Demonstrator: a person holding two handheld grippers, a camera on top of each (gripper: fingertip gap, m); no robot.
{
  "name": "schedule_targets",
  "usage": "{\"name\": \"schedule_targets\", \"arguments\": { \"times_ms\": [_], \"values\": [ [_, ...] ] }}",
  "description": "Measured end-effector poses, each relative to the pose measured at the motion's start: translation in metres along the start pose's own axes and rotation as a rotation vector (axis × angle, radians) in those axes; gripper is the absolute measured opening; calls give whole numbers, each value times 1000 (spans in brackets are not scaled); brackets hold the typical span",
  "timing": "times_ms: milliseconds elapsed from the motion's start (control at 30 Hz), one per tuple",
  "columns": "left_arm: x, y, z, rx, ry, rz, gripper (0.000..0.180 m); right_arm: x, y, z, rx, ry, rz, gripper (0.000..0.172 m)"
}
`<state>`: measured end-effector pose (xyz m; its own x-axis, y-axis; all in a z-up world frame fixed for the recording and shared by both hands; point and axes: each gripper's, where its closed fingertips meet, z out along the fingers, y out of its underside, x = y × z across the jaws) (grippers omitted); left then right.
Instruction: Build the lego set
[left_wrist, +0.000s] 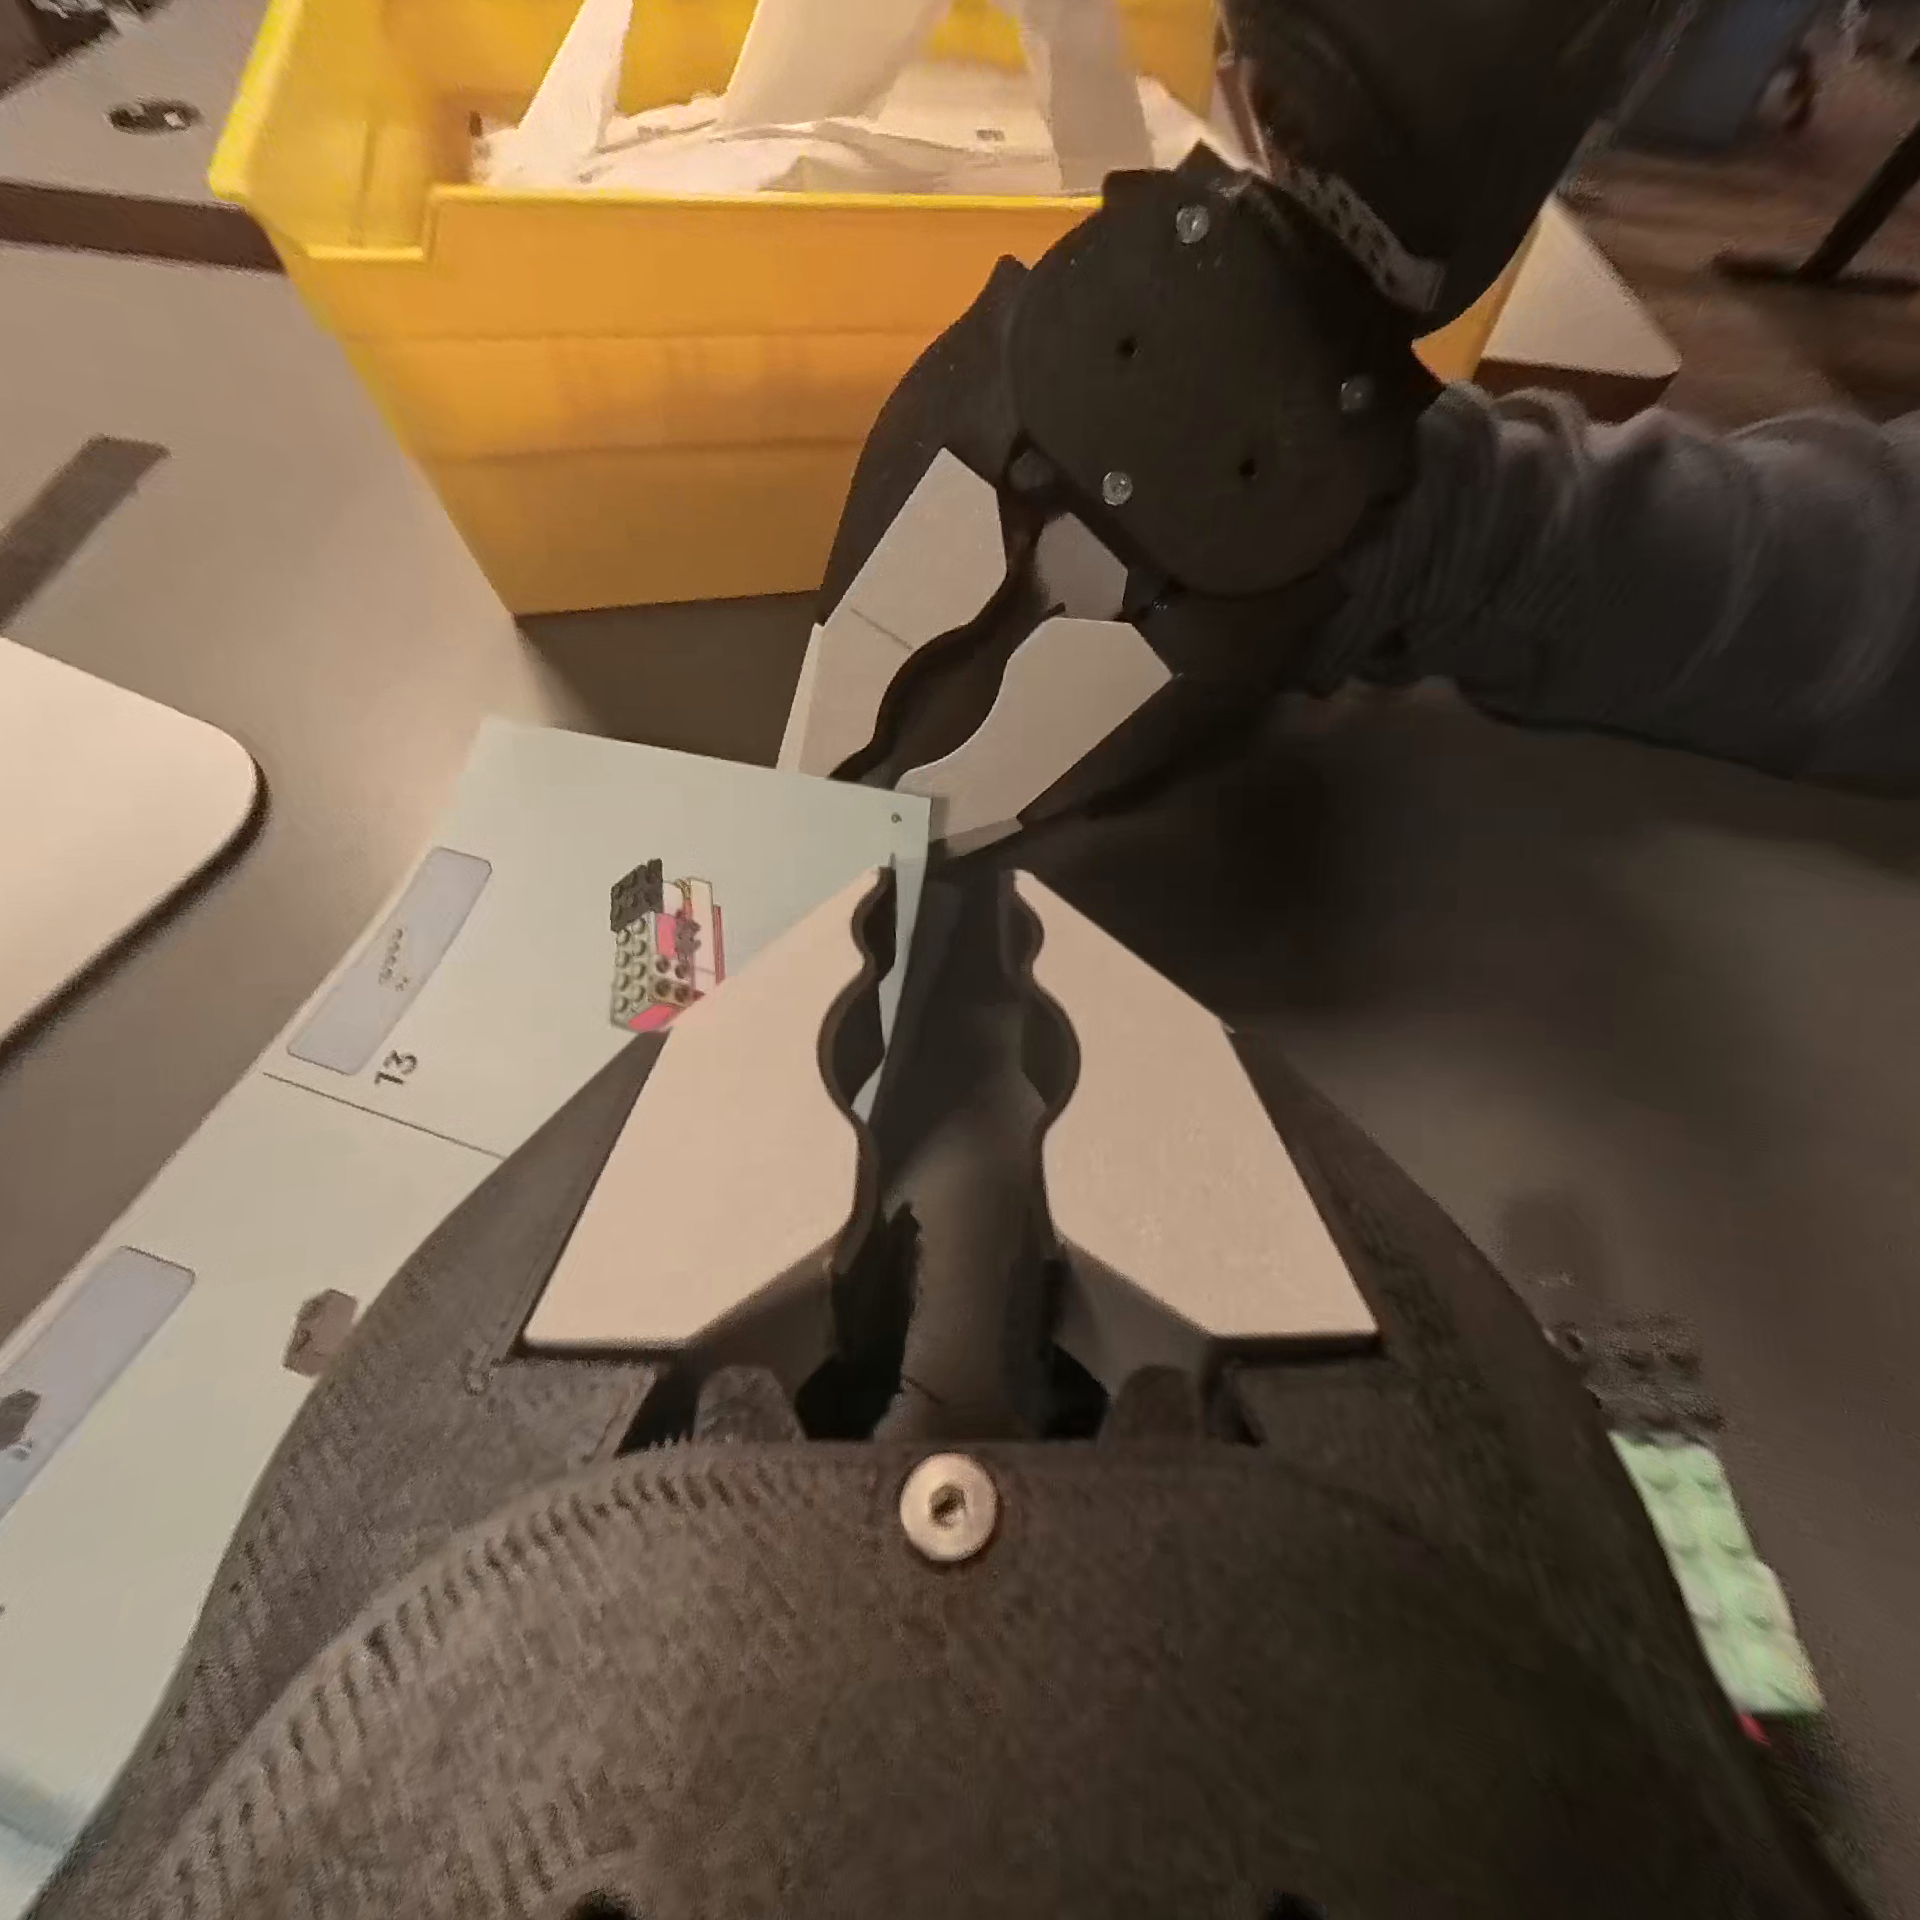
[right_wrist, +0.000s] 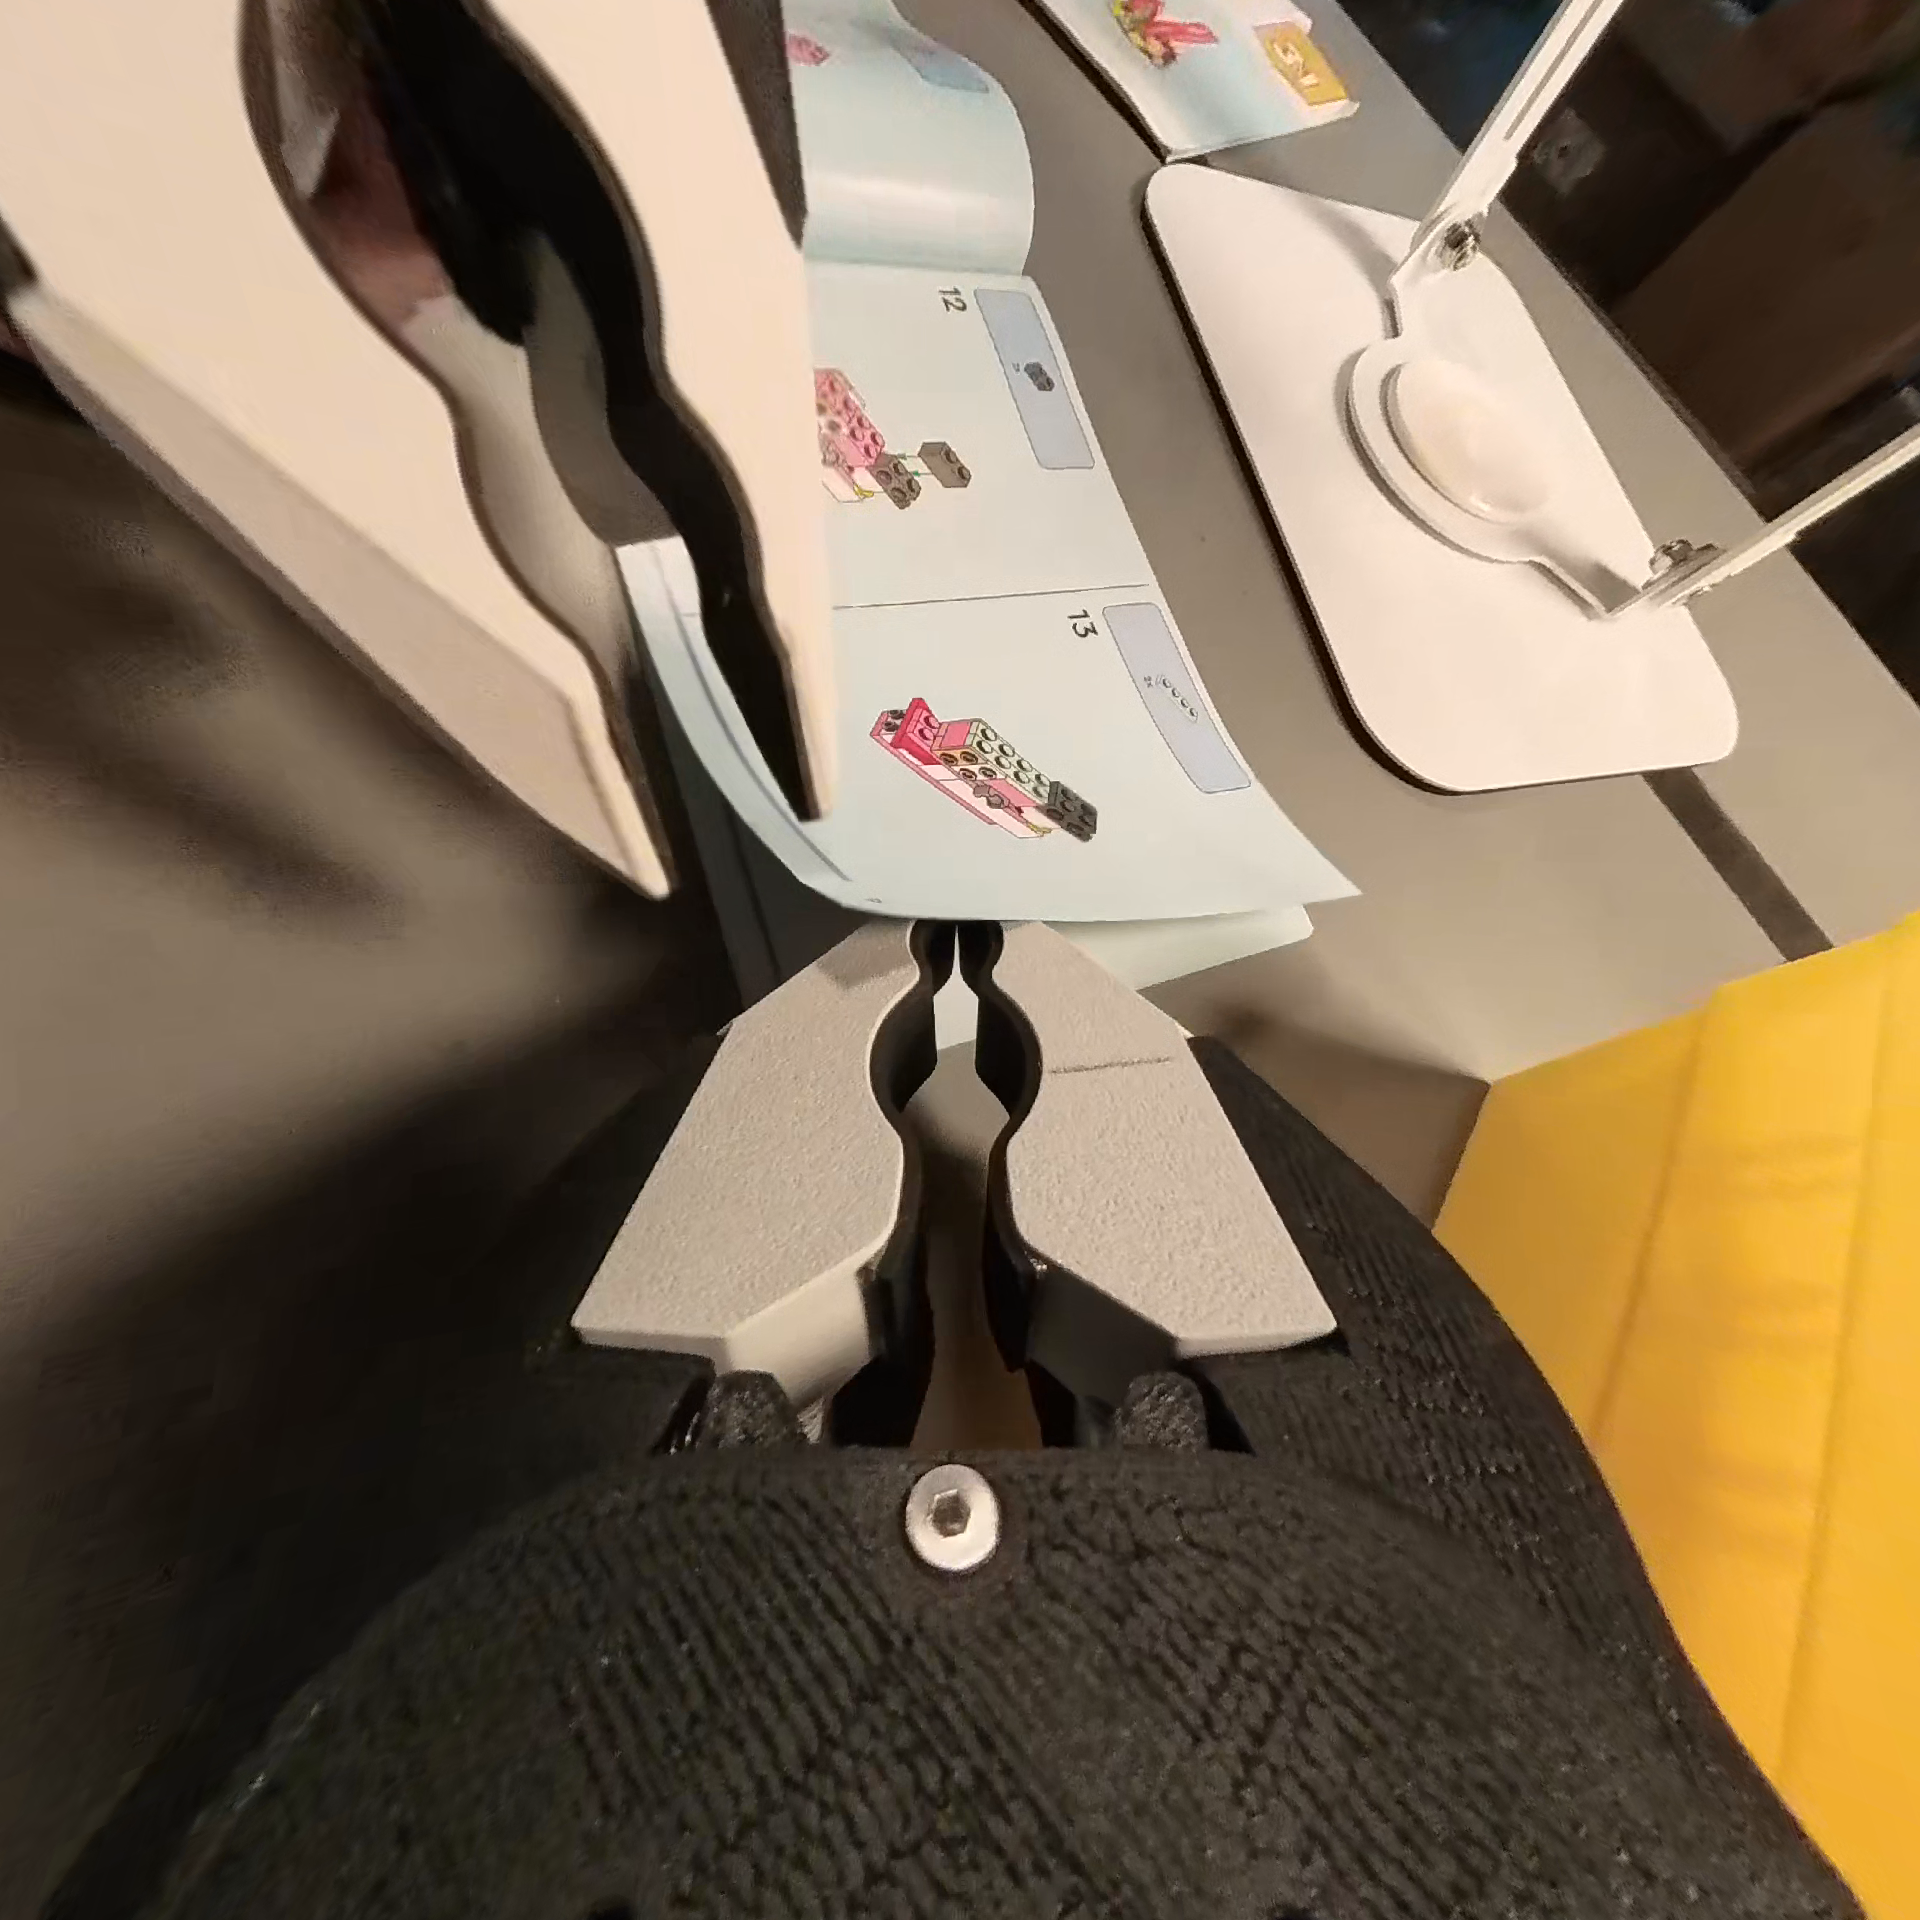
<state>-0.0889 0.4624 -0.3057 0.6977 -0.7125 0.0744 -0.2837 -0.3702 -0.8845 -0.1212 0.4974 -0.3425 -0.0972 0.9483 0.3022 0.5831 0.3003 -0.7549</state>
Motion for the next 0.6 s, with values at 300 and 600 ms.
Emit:
{"name": "schedule_targets", "arguments": {
  "times_ms": [300,600],
  "values": [
    [-6,-7,4,13,-97,94,12,1,0,0,-3,0,4,0],
    [-12,-6,5,33,-107,29,0,1,0,0,-3,-1,7,0]
  ]
}}
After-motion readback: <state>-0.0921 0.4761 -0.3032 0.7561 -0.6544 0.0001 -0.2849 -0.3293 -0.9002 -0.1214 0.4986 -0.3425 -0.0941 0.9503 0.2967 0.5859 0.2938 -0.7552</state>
